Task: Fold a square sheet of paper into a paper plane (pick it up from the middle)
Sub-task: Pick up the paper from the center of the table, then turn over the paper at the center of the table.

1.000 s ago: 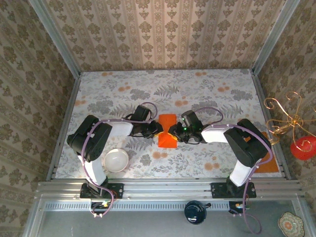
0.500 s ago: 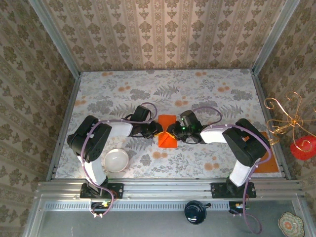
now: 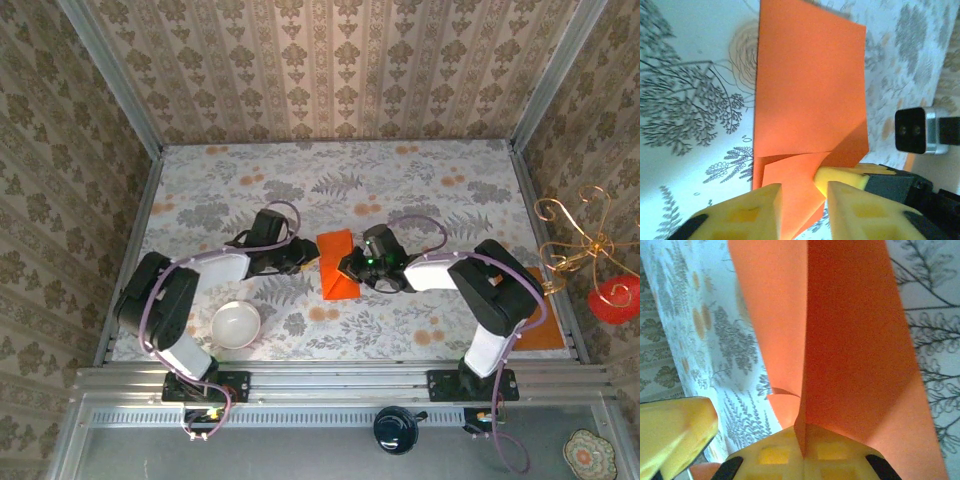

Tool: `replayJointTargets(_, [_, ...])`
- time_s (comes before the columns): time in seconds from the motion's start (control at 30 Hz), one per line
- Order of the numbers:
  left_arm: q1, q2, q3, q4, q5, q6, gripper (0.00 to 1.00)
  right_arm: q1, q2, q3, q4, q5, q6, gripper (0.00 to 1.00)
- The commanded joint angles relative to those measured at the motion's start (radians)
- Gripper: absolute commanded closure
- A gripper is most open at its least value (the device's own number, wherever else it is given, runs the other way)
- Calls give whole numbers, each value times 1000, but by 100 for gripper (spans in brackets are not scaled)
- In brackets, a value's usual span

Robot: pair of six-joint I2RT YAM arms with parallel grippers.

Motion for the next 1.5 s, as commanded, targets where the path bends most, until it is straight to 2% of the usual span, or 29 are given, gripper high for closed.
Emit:
replayJointTargets(0.0, [37,-71,-37,6,34,-2,62,-7,-92,-8,33,25,-70,93])
replayJointTargets(0.2, [68,-179,-59,16,95,1,39,-42,-195,-1,89,-61,-107,93])
replayJointTargets(0.33, [63,-213,-63,82,168,-27,24,-59,-232,14,135,-134,-104,93])
replayJointTargets(0.47, [50,-207,-74,209,225,-96,20,-65,-246,29,186,-183,-76,92])
replayJointTargets(0.6, [37,-196,-67,253,246,-110,18,-75,-241,22,258,-216,-16,92])
replayJointTargets(0.9, [19,-165,-41,301,298,-120,21,-92,-224,9,383,-267,76,91])
replayJointTargets(1.07, [21,-172,-53,363,303,-140,28,-98,-223,3,381,-273,79,90])
replayJointTargets(1.47, [34,-174,-56,384,302,-118,52,-107,-210,-11,373,-279,82,90])
